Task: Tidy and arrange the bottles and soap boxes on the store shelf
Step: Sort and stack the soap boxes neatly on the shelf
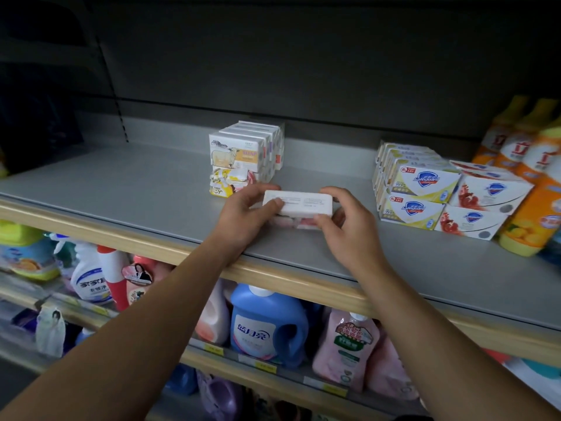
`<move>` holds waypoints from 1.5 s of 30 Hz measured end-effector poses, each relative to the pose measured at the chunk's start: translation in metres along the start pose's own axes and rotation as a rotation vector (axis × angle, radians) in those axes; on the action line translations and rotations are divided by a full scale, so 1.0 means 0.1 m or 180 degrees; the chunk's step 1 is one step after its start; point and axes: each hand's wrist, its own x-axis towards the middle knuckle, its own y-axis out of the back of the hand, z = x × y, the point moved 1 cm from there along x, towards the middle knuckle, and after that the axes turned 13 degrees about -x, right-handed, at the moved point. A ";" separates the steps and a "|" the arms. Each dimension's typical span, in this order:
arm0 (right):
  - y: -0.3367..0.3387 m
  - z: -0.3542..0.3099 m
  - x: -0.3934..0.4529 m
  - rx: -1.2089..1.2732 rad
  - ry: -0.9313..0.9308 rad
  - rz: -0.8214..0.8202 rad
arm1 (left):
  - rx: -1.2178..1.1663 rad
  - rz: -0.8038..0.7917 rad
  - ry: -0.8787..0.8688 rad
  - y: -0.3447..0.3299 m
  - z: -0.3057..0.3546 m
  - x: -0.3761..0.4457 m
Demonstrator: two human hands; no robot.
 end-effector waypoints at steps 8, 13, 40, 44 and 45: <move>0.13 0.05 0.01 -0.0216 -0.0446 -0.0372 | 0.2410 -0.0568 -0.0898 -0.22 0.11 0.07; 0.64 0.24 0.24 -0.1143 -0.0174 0.0143 | 0.3210 -0.1469 -0.0813 -0.42 0.15 0.27; 0.76 1.09 0.65 -0.2790 0.0032 0.0519 | 0.3808 -0.0587 -0.1054 -1.70 -1.35 2.24; 0.73 1.10 0.66 -0.2728 0.0044 0.0651 | 0.3783 -0.0487 -0.1047 -1.80 -1.47 2.33; 0.72 1.10 0.66 -0.2713 0.0049 0.0665 | 0.3773 -0.0472 -0.1062 -1.80 -1.48 2.34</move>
